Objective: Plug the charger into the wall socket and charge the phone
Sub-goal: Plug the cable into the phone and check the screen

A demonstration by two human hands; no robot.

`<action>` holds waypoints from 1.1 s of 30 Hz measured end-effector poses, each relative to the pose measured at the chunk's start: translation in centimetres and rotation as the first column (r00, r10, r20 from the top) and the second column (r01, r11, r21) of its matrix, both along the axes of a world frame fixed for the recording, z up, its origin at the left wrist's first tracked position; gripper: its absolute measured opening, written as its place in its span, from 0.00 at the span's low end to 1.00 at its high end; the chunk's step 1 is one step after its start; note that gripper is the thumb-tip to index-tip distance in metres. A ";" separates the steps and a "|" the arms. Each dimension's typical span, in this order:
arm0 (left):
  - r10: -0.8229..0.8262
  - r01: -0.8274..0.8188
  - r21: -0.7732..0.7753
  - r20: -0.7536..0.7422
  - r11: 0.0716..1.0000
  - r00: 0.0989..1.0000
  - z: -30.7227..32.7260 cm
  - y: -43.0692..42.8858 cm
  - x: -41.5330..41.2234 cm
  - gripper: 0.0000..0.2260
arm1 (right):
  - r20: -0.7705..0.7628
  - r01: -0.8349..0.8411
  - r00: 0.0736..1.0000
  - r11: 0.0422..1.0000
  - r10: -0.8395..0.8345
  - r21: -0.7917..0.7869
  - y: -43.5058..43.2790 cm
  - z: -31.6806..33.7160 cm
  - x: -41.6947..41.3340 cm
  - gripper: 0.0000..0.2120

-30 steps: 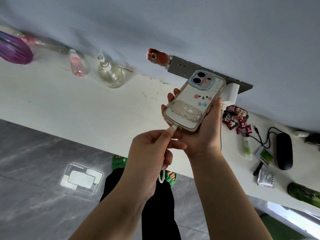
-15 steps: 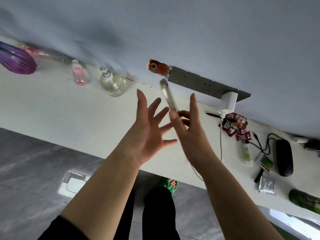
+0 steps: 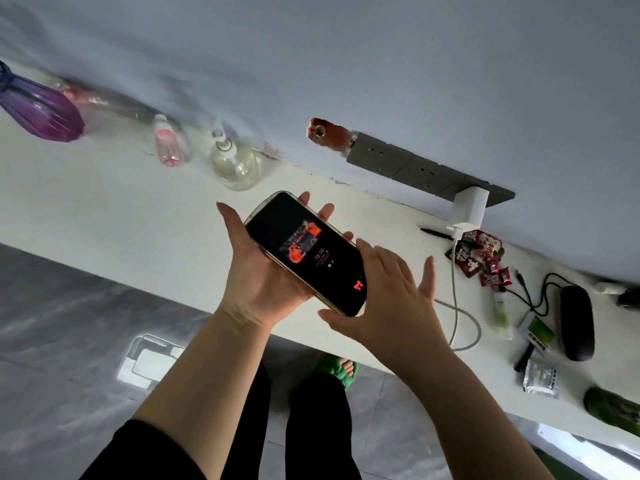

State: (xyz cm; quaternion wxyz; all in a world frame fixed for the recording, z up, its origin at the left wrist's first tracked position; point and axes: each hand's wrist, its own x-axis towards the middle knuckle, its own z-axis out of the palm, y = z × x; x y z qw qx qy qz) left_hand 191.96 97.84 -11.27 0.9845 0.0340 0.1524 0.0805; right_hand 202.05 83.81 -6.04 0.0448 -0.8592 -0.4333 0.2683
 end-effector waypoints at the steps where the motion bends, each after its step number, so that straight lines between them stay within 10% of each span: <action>1: -0.016 0.016 0.006 -0.020 1.000 1.000 -0.4 0.1 -0.1 0.44 | -0.010 0.009 1.000 1.000 -0.009 0.004 0.0 -0.4 0.0 0.44; 9: -0.072 0.326 0.348 -0.579 0.879 0.812 -4.0 5.8 -4.1 0.30 | 0.118 -0.066 0.990 0.993 0.077 -0.093 2.2 -7.2 1.0 0.42; 14: 0.037 0.796 0.605 -0.795 0.003 0.605 -6.3 8.5 -4.9 0.45 | 0.166 -0.166 0.969 0.981 0.181 -0.096 4.3 -11.6 0.9 0.44; 18: 0.213 0.807 0.458 -0.804 -0.373 0.555 -9.0 9.7 -5.7 0.40 | 0.179 -0.230 0.951 0.964 0.251 -0.130 5.9 -14.7 0.9 0.46; 33: 0.372 0.731 0.314 -0.701 -0.606 0.609 -15.1 11.6 -6.2 0.38 | 0.312 -0.388 0.838 0.891 0.447 -0.234 8.5 -20.9 1.5 0.48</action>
